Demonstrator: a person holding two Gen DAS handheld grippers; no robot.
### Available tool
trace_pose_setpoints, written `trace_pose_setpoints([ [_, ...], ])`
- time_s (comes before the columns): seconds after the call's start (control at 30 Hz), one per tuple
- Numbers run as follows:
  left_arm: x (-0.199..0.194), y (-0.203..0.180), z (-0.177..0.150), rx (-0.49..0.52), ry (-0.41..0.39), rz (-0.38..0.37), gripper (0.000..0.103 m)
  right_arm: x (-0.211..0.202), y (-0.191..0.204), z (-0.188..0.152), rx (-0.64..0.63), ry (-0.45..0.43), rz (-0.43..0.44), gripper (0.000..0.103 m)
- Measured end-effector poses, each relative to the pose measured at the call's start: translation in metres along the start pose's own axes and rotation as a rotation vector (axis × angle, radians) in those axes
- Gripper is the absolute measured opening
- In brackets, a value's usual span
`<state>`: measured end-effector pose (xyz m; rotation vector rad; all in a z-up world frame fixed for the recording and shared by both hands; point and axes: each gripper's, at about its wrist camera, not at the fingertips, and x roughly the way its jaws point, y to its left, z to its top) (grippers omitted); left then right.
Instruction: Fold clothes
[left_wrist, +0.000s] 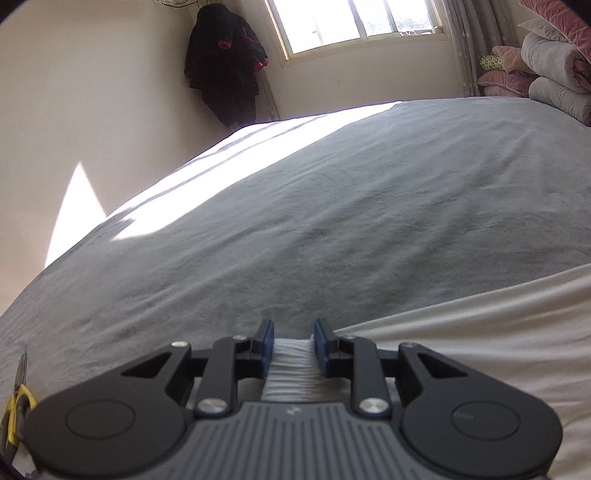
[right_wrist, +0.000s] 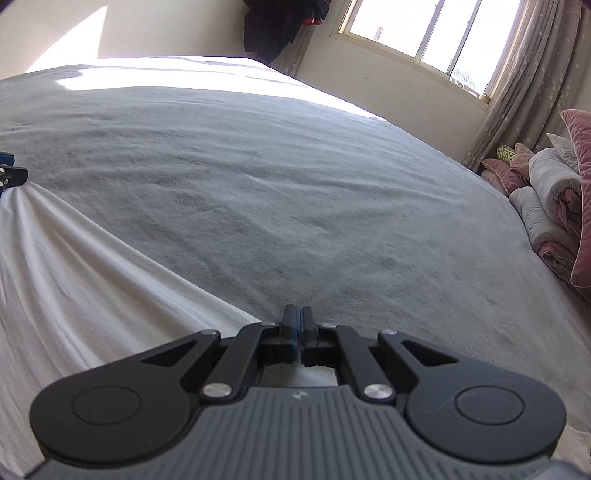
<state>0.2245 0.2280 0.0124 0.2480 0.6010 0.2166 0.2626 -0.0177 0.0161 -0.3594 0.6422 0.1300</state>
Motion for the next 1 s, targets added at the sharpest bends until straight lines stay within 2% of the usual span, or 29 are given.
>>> trace_pose_setpoints([
  [0.07,-0.008,0.006,0.001,-0.034,0.008,0.002,0.045,-0.010,-0.006,0.001,0.025,0.011,0.022,0.012],
  [0.17,-0.028,0.019,-0.001,-0.126,0.015,-0.009,0.053,-0.029,-0.015,0.000,0.050,0.019,0.052,0.017],
  [0.27,-0.048,0.027,-0.007,-0.193,0.030,-0.026,0.058,-0.044,-0.019,-0.007,0.067,0.025,0.067,0.046],
  [0.33,-0.060,0.029,-0.013,-0.215,0.046,-0.032,0.059,-0.054,-0.021,-0.011,0.077,0.029,0.077,0.045],
  [0.53,-0.093,0.024,-0.028,-0.199,0.078,-0.037,0.061,-0.085,-0.027,-0.026,0.110,0.042,0.108,0.045],
  [0.67,-0.111,0.022,-0.039,-0.238,0.124,-0.072,0.063,-0.103,-0.026,-0.037,0.126,0.057,0.127,0.046],
  [0.83,-0.132,0.016,-0.057,-0.287,0.157,-0.117,0.064,-0.125,-0.021,-0.059,0.122,0.081,0.168,0.045],
  [1.0,-0.148,0.008,-0.073,-0.286,0.188,-0.148,0.064,-0.150,-0.032,-0.091,0.149,0.110,0.189,0.046],
])
